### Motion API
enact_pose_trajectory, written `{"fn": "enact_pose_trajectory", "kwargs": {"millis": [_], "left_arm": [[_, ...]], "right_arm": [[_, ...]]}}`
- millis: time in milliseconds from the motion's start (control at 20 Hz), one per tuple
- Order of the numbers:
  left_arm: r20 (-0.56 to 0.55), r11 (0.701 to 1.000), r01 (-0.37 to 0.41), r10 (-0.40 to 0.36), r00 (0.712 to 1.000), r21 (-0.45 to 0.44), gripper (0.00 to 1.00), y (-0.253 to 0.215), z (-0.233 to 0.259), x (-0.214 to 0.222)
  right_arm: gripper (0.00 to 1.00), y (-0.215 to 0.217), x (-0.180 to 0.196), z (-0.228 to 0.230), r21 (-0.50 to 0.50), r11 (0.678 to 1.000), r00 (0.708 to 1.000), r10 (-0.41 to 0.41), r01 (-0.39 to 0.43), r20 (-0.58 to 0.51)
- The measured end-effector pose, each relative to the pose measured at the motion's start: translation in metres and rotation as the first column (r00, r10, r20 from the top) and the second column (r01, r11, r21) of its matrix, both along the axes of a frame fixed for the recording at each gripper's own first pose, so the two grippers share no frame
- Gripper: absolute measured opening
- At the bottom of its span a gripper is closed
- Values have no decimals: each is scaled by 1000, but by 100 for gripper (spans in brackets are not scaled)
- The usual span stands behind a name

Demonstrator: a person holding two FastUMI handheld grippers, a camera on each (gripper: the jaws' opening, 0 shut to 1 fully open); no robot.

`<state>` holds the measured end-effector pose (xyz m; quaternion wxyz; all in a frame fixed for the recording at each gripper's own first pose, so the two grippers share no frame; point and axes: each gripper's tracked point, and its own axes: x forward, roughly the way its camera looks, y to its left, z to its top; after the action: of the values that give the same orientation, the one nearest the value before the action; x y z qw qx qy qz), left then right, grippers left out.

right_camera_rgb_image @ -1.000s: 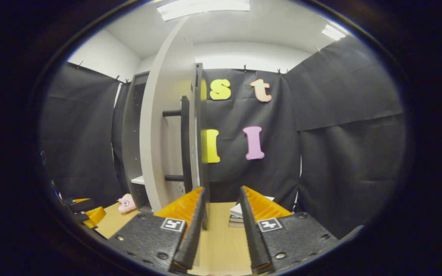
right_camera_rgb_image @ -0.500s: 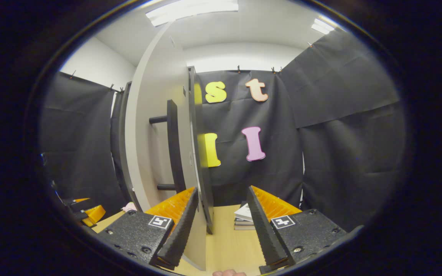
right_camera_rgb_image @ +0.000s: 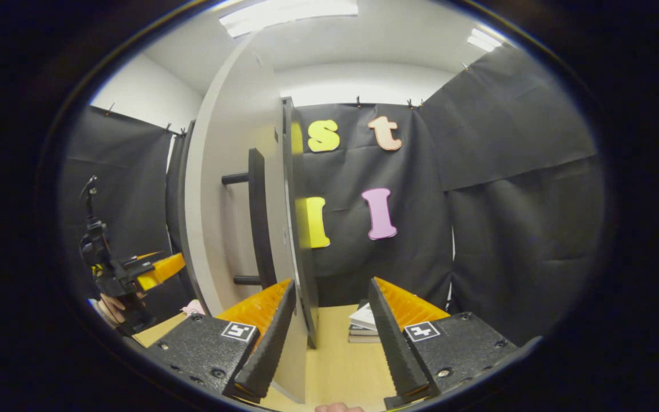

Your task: Open the cabinet door with the right hand, grasp the bottle in the cabinet with the left hand and place it on the coaster, then close the cabinet door with the right hand.

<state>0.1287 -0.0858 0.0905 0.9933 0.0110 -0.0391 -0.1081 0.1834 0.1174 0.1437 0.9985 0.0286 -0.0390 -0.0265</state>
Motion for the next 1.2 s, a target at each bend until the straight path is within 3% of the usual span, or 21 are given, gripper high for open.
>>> {"fn": "enact_pose_trajectory", "kwargs": {"millis": [150,700,1200], "left_arm": [[-12,1000,2,-2,1000,-20,95,-2,10,41],[-83,996,-76,80,993,49,95,6,-10,183],[-101,991,-123,127,987,45,95,18,-22,237]], "right_arm": [[80,-1,-1,0,-2,1000,1000,-6,6,-2],[80,-2,0,2,23,999,1000,-31,31,-2],[80,-4,0,-2,34,998,998,-52,52,-24]]}}
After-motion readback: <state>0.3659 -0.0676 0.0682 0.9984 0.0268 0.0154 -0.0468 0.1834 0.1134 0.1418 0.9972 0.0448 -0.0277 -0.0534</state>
